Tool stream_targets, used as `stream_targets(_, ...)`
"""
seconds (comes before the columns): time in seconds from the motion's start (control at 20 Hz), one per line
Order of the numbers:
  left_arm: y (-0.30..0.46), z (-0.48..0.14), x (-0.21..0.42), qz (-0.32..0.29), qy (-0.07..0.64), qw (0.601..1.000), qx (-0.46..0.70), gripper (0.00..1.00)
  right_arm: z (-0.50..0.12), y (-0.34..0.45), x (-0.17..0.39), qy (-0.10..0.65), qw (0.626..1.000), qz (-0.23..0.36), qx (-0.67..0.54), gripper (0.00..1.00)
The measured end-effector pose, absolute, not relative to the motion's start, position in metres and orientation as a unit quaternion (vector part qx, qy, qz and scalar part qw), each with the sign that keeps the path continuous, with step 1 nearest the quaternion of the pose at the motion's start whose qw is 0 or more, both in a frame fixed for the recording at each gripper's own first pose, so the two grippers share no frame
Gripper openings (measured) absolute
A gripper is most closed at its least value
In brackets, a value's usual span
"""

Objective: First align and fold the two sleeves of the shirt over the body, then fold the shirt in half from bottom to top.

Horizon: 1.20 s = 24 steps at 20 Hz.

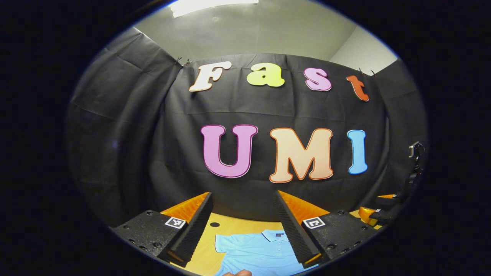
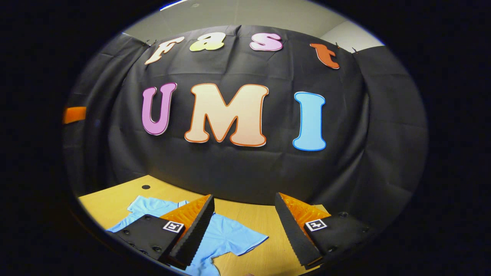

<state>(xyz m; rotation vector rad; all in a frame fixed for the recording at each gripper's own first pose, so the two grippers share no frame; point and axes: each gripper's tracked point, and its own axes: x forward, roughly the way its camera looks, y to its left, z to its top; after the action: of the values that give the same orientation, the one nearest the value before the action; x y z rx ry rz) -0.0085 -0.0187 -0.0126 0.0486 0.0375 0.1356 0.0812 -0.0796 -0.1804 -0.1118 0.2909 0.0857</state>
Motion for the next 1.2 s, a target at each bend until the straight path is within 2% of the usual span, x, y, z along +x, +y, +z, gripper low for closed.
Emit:
stream_targets(0.7,0.018,-0.044,0.018,0.077,0.057,0.994,0.045,0.95,-0.359,-0.094,0.116,0.33,0.942,0.031,-0.054,0.99)
stream_targets(1.2,0.027,-0.076,0.04,0.081,0.091,0.992,0.044,0.95,-0.448,-0.11,0.118,0.426,0.904,0.014,-0.03,0.99)
